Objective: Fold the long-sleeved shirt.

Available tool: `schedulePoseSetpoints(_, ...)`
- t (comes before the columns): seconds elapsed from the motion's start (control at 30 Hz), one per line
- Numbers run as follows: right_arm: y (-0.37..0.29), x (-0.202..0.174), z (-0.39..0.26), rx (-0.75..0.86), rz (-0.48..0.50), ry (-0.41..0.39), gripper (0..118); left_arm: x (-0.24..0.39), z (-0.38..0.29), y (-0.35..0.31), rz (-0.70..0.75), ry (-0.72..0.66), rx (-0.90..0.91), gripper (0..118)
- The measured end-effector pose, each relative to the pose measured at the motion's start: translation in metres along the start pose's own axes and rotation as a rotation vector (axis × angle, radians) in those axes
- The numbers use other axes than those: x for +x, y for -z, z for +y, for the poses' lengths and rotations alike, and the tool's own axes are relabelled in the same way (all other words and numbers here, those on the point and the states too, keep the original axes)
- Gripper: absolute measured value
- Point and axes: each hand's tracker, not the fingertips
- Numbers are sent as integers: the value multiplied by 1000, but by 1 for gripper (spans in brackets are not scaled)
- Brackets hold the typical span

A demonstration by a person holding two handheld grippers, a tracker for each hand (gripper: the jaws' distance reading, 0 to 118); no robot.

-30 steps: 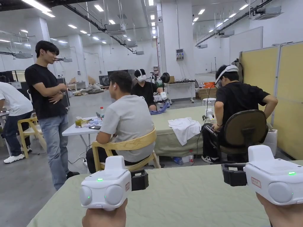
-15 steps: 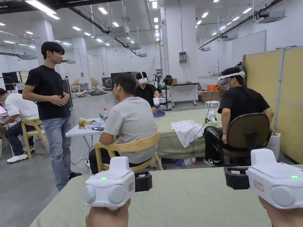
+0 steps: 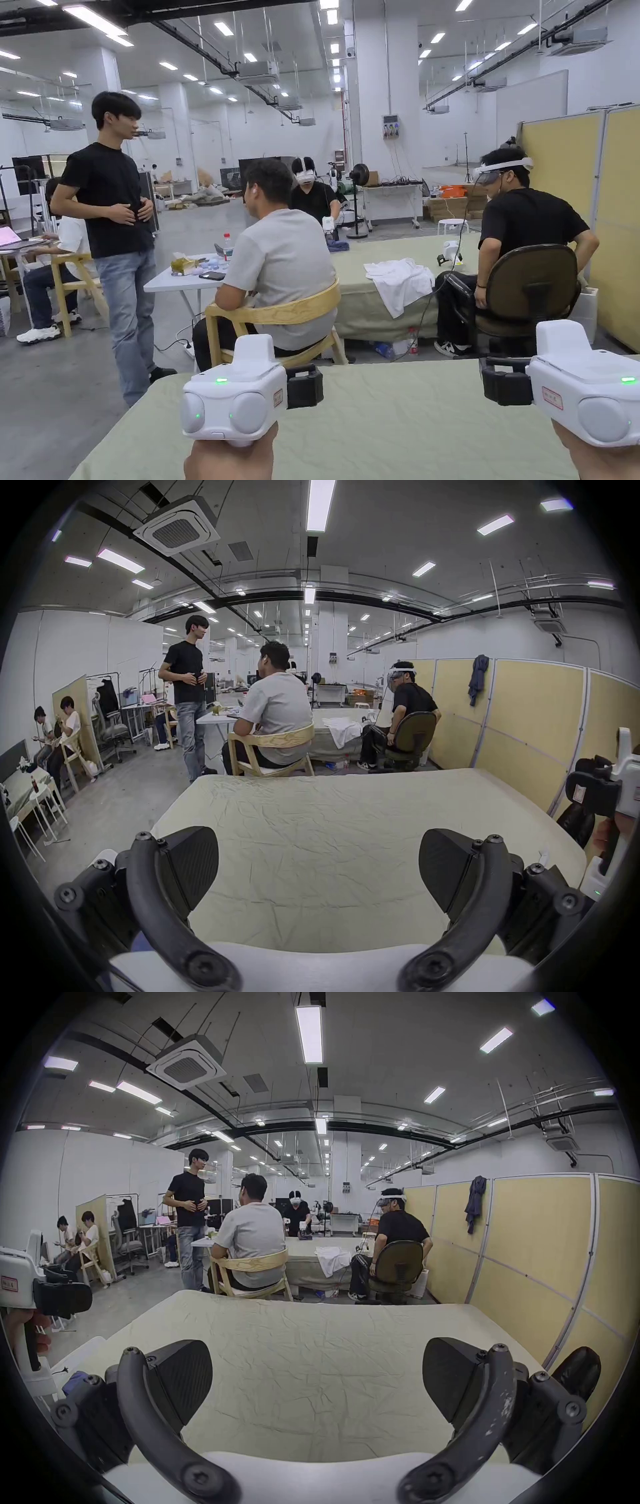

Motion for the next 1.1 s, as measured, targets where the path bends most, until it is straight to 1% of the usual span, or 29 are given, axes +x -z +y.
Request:
schedulePoseSetpoints(0.4,1,1,-4,-5,-3,13,118,-1,1,1,-12,-10,-2,115)
schedulePoseSetpoints(0.97,0,-3,-2,-4,-3,4,118,-4,-3,3,-8,-11,-12,115)
schedulePoseSetpoints(1.1,0,-3,-2,-4,-8,-1,118,-3,-3,2,3,7,-12,115)
